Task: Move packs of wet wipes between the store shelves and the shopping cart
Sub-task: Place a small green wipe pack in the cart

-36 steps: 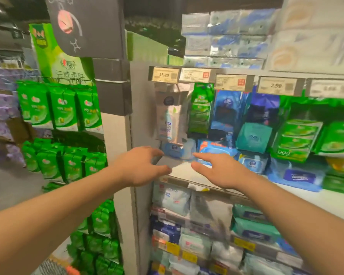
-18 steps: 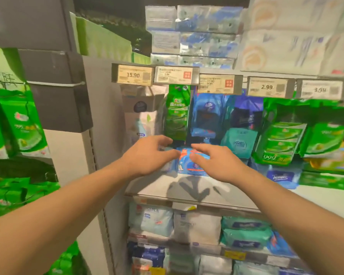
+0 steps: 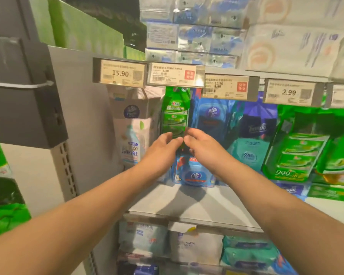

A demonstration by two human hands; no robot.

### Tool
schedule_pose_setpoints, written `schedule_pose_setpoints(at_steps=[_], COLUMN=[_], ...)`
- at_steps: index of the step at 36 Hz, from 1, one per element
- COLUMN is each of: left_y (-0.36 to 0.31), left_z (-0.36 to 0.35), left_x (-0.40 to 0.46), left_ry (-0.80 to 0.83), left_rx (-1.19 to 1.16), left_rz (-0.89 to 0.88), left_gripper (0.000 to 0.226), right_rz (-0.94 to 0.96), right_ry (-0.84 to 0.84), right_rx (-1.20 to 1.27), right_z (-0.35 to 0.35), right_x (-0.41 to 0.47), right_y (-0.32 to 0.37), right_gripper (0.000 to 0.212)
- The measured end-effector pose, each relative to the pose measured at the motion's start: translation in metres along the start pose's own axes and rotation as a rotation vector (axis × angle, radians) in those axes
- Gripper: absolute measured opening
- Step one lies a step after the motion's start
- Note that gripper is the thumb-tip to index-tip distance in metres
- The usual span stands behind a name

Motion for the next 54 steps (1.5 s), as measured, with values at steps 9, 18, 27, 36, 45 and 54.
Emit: schedule_pose_setpoints(at_steps=[9,18,27,36,45,54], left_y=[0.005,0.009,0.008,0.024,0.018,0.010], left_z=[-0.021,-0.034,-0.045,-0.048,-0.043,-0.032], left_x=[0.029,0.055,0.077,0.089,0.082,0.060], left_ry=[-0.230,-0.334,-0.281,-0.198,-0.264,-0.307], left_rx=[-0.190,-0.316,-0.712,-0.757,-0.824,-0.605], left_rz=[0.111,0.236,0.167,0.180,0.173,0.265], left_gripper=[0.053,0.051,0.050,0.043,0.038,0.034], right_rz=[-0.058,-0.140,-0.215,-0.183,-0.119,-0.137], right_ry=[-0.022,-0.106,-0.155,-0.155,-0.126,-0.128], right_rx=[0.237,0.275,0.129,0.127,0.230,0.271], right_z=[-0.027,-0.032,-0.044,-0.040,-0.037,-0.038], right_x=[0.042,0.070,0.095,0.099,0.084,0.083], right_y=[-0.016,-0.028,-0.044,-0.045,-0.051,-0.058], right_gripper=[0.098,0.079,0.095,0.073,0.076,0.095])
Point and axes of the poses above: each hand's wrist, its own x-axis towards the middle knuckle, its own z-axis out of the back of the hand, y = z × x, the point moved 3 cm from there along x, towards the middle knuckle
